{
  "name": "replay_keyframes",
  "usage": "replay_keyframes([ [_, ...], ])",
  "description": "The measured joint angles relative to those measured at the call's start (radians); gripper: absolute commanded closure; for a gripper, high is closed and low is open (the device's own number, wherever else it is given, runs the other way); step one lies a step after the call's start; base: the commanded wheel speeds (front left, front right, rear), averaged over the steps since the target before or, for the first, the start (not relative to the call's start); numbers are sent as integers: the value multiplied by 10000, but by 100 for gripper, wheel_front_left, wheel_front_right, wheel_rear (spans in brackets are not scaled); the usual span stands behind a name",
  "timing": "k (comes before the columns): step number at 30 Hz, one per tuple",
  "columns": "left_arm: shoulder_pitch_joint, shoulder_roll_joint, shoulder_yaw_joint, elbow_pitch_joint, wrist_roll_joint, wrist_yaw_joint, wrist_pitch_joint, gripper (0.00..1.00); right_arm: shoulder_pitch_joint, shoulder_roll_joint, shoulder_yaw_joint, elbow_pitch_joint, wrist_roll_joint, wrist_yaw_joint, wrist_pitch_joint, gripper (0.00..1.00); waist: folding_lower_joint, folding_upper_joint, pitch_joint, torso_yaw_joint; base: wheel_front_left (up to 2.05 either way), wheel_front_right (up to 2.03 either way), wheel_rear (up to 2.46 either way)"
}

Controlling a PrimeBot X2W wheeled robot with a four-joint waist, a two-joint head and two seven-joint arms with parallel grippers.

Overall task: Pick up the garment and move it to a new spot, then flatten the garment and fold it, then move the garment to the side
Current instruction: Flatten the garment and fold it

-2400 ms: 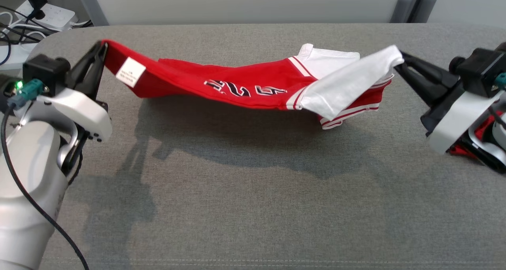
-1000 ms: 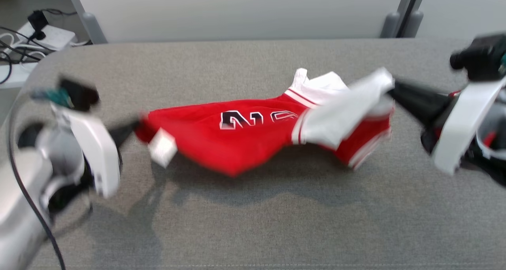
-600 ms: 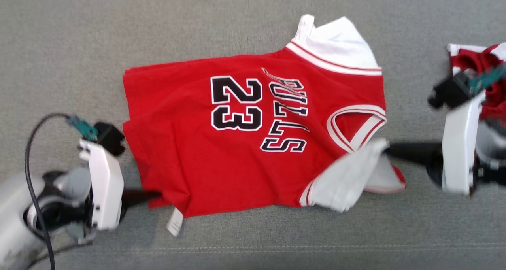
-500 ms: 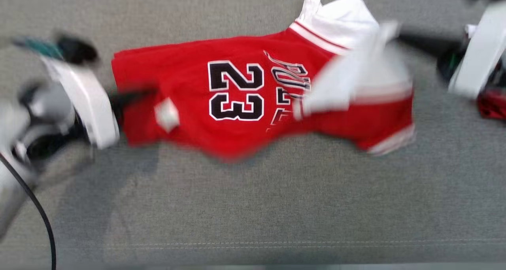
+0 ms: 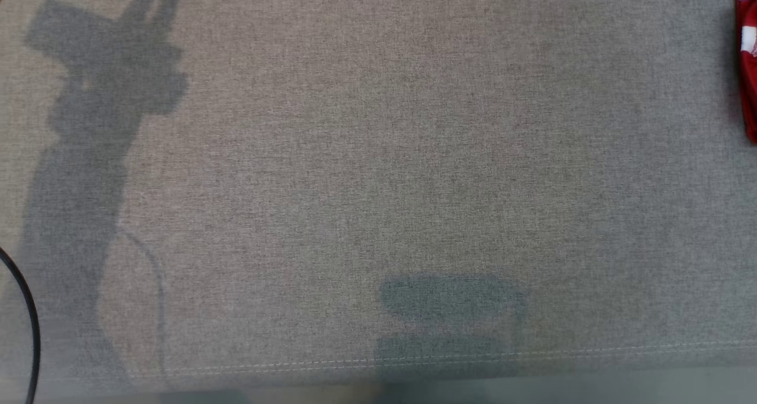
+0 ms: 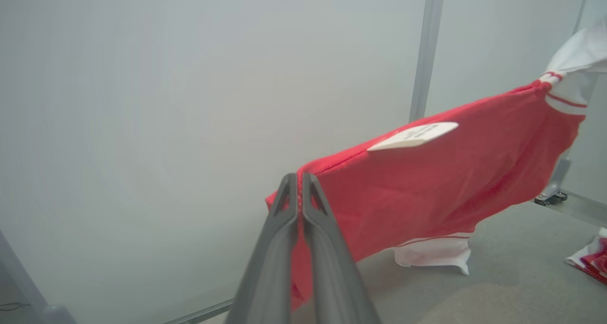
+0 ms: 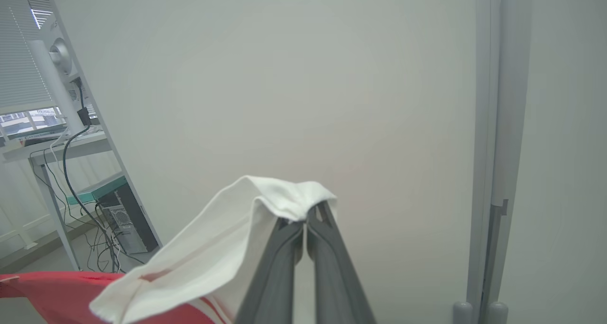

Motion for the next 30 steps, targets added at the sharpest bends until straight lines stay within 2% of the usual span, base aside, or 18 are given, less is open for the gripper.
replay_keyframes([
  [4,337,58,-748,280,-621,2,-337,100,778,-65,163,-483,652,-2,211,100,0,0,63,-89,0,0,0],
  [8,1248,123,-2061,217,-1039,2,-454,100,2595,-286,798,-1501,1801,-2,1089,100,0,0,-276,-77,0,0,0],
  [14,2730,686,-3824,-464,-2096,2,-282,100,5006,-1337,1333,-3154,3641,-4,2412,100,0,0,-1092,48,0,0,0],
  [19,3679,1028,-4487,-523,-2736,2,-500,100,6653,-1898,1601,-3919,4803,-4,3033,100,0,0,-1920,130,0,0,0],
  [23,4773,986,-4803,-571,-3235,2,-604,100,7848,-2249,1887,-4381,5603,-4,3467,100,0,0,-2680,184,0,0,0],
  [30,6450,894,-5122,-169,-3227,2,-648,100,9374,-2796,2305,-4809,6182,-4,3647,100,0,0,-3999,292,0,0,0],
])
